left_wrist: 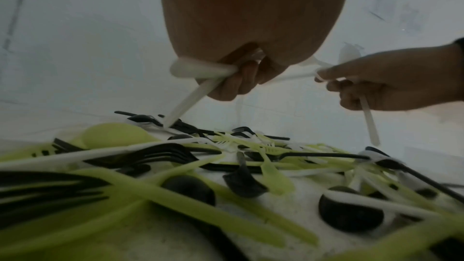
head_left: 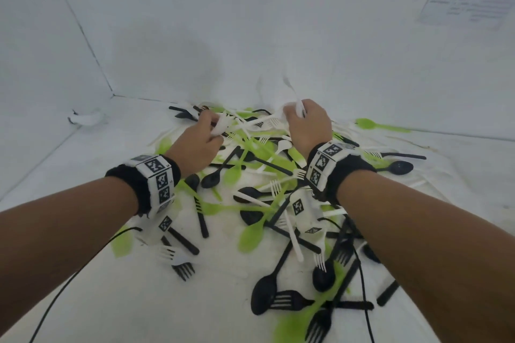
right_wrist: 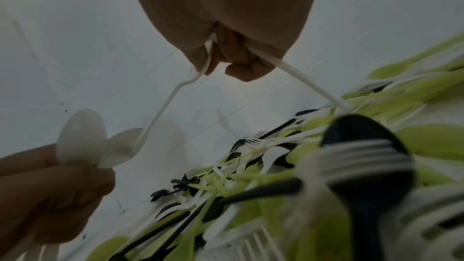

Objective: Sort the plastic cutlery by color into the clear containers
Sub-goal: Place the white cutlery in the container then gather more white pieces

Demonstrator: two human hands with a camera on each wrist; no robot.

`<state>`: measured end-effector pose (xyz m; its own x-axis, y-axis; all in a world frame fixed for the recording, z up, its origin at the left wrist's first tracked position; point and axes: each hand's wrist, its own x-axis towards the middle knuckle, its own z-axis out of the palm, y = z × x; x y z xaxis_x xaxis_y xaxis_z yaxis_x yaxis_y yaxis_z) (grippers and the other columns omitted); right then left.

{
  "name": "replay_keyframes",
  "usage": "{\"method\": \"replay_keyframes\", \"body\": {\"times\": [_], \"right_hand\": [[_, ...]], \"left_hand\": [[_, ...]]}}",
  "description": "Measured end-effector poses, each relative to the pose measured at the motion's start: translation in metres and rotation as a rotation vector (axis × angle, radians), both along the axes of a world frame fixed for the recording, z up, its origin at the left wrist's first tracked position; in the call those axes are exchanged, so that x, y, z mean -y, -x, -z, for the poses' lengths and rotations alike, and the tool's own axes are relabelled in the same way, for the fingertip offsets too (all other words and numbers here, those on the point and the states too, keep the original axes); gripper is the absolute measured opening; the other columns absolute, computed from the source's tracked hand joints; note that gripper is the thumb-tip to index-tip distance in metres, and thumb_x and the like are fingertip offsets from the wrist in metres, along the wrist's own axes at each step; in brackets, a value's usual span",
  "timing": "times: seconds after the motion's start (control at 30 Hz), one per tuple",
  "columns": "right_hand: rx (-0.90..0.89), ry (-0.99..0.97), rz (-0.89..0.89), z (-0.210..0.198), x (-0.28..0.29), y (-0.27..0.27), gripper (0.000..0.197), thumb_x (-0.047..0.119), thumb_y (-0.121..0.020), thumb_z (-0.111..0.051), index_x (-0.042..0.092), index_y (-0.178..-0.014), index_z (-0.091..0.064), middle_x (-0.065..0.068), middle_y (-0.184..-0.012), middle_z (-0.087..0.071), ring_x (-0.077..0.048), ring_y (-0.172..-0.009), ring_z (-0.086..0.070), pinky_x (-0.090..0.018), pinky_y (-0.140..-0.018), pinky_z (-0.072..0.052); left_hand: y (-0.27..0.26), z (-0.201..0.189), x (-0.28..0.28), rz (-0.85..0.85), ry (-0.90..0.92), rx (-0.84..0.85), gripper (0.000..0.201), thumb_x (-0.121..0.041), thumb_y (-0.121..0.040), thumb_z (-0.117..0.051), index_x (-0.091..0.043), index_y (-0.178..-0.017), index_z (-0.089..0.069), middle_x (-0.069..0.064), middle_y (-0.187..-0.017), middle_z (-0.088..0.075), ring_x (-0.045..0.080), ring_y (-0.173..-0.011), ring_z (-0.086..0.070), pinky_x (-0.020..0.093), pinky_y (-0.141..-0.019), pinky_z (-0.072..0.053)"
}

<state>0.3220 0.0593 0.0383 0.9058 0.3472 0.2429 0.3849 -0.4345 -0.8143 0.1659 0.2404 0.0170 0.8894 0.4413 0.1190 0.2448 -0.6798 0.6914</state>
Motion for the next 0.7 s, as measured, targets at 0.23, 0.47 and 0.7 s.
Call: {"method": "replay_keyframes", "body": {"times": [0.23,0.47,0.7], "right_hand": [[-0.005,0.054,-0.010,-0.001,-0.006,0.018,0.019,0.026,-0.103,-0.045,0.012,-0.103,-0.058,0.004,-0.091,-0.070,0.008,-0.068,-0.060,-0.015,-0.062,-0.045],[-0.130,-0.035,-0.045,0.007,-0.004,0.031,0.016,0.027,-0.098,-0.051,0.017,-0.089,-0.060,0.002,-0.080,-0.069,-0.013,-0.066,-0.058,-0.032,-0.065,-0.046],[-0.650,-0.172,0.095,0.012,-0.006,0.021,0.066,0.062,-0.092,-0.053,0.018,-0.140,-0.040,0.002,-0.090,-0.046,-0.016,-0.060,-0.039,-0.026,-0.048,-0.037]], "left_hand": [[-0.009,0.000,-0.014,0.019,0.006,0.170,0.029,-0.042,-0.099,-0.060,-0.025,-0.117,-0.044,-0.007,-0.092,-0.059,0.012,-0.077,-0.059,0.031,-0.070,-0.047],[-0.031,-0.012,0.010,0.367,0.148,0.048,0.021,-0.048,-0.089,-0.074,-0.039,-0.101,-0.059,-0.015,-0.084,-0.071,-0.003,-0.077,-0.065,0.022,-0.070,-0.048],[-0.039,-0.002,0.009,0.258,0.347,0.008,0.010,-0.025,-0.096,-0.068,-0.020,-0.104,-0.065,-0.001,-0.084,-0.077,-0.004,-0.068,-0.064,0.026,-0.072,-0.046]]}}
